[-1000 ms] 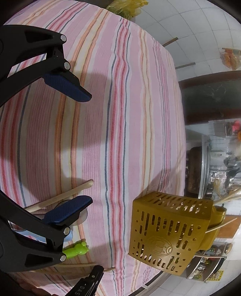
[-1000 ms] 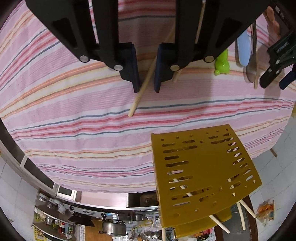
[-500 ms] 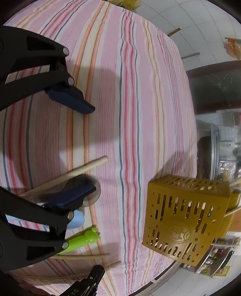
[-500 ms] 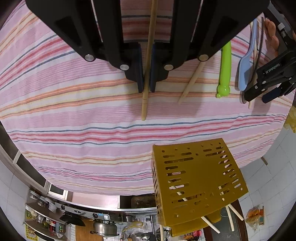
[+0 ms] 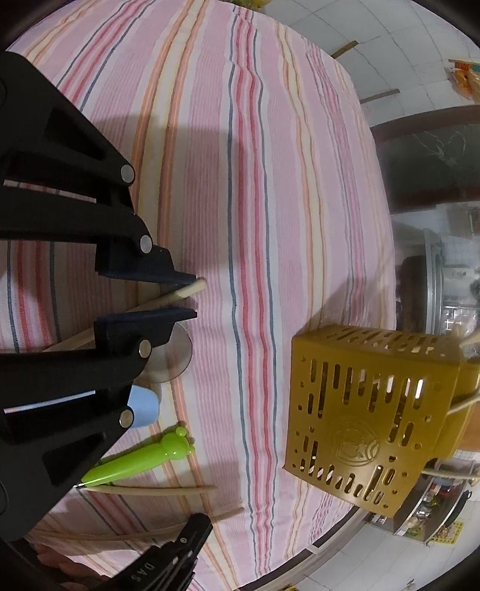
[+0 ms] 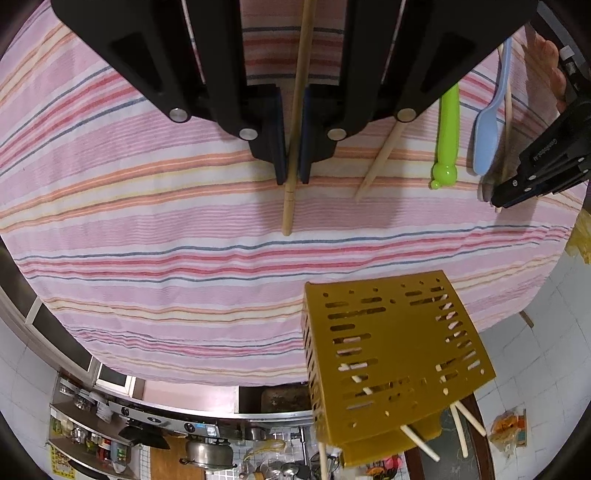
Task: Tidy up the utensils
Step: 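Close the left tool on a wooden chopstick while the right tool grasps another chopstick, then lift both held chopsticks up over the yellow holder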
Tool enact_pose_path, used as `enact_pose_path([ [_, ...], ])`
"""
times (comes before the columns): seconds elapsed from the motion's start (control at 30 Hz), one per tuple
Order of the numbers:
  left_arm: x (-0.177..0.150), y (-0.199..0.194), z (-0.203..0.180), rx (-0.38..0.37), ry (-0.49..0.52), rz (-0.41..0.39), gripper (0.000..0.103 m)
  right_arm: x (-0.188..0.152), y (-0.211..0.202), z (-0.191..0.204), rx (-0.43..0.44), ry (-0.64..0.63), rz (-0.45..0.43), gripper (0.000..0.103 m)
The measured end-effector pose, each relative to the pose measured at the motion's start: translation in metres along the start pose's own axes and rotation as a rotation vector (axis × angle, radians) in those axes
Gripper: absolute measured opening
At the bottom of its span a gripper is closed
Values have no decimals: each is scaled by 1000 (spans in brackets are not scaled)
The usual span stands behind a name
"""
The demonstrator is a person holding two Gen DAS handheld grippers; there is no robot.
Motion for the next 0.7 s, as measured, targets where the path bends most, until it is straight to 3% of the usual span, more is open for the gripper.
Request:
enact_pose_path([
  [0.2, 3, -23, -2, -3, -2, -65, 11, 6, -25, -2, 32, 28, -85, 6],
  [0.7, 18, -136, -12, 64, 59, -410, 5, 19, -108, 10, 81, 28, -398, 6],
])
Point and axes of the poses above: each gripper's, at about its wrist camera, not at the fingertips, and y roughly the way its jaws point, z to its left, x to its top, the point moved 6 cm from there along y, roughly the way its jaws point, and after that the axes turned 4 degrees about z, right-handed, at the moved point
